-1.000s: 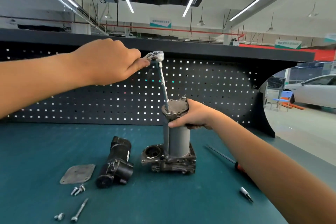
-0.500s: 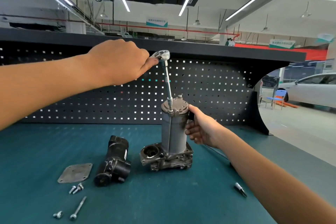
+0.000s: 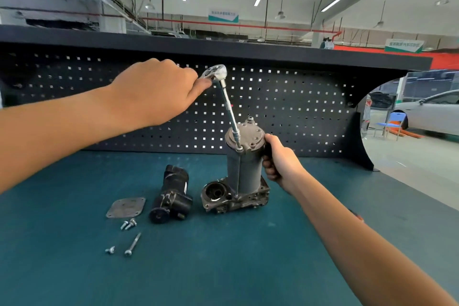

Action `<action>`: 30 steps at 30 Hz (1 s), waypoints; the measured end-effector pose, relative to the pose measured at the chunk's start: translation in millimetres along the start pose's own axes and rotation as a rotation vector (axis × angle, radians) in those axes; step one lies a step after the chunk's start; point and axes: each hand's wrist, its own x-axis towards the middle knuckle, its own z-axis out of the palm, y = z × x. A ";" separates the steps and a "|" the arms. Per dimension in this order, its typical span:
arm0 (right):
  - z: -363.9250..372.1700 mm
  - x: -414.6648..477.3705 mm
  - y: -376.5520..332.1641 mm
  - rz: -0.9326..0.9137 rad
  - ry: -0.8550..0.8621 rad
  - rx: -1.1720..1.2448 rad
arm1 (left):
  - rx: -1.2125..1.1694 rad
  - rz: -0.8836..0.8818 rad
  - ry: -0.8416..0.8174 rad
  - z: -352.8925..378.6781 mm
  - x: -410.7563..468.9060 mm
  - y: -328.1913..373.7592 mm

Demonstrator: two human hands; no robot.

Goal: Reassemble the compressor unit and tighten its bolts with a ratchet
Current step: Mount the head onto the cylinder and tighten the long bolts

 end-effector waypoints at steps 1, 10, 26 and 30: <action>-0.6 -1.9 0.3 -0.001 0.003 -0.005 | -0.003 -0.018 -0.003 -0.7 -3.0 1.9; -24.3 -30.2 19.0 -0.055 -0.151 -0.015 | -0.027 0.037 0.039 -17.2 -37.0 25.1; -19.8 -74.0 57.9 -0.204 -0.154 -0.128 | -0.034 -0.027 -0.085 -41.8 -107.2 49.2; -15.5 -82.6 64.0 -0.187 -0.124 -0.160 | -0.278 -0.203 -0.186 -35.9 -136.5 50.5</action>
